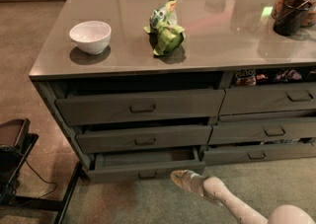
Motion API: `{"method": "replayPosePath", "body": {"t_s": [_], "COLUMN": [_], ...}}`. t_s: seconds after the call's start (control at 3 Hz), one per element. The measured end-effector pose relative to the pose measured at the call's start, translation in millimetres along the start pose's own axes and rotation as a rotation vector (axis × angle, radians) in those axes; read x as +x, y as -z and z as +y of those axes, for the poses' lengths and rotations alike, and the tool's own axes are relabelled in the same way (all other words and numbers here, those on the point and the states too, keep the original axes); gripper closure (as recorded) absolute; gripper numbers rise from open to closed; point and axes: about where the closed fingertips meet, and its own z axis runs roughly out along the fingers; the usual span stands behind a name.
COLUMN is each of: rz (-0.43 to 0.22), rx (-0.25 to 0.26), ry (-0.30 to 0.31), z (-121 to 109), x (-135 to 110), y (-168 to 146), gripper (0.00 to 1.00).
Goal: Close bottom drawer
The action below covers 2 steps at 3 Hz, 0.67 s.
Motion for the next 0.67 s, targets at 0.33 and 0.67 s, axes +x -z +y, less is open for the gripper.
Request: {"method": "replayPosePath", "body": {"t_s": [0.33, 0.67], "rz": [0.007, 0.016], "rx": [0.0, 0.001], "ry": [0.002, 0.005], "z": [-10.6, -20.2], "x": [1.7, 1.7], "y": [-6.6, -10.4], "gripper": [1.0, 1.0]}}
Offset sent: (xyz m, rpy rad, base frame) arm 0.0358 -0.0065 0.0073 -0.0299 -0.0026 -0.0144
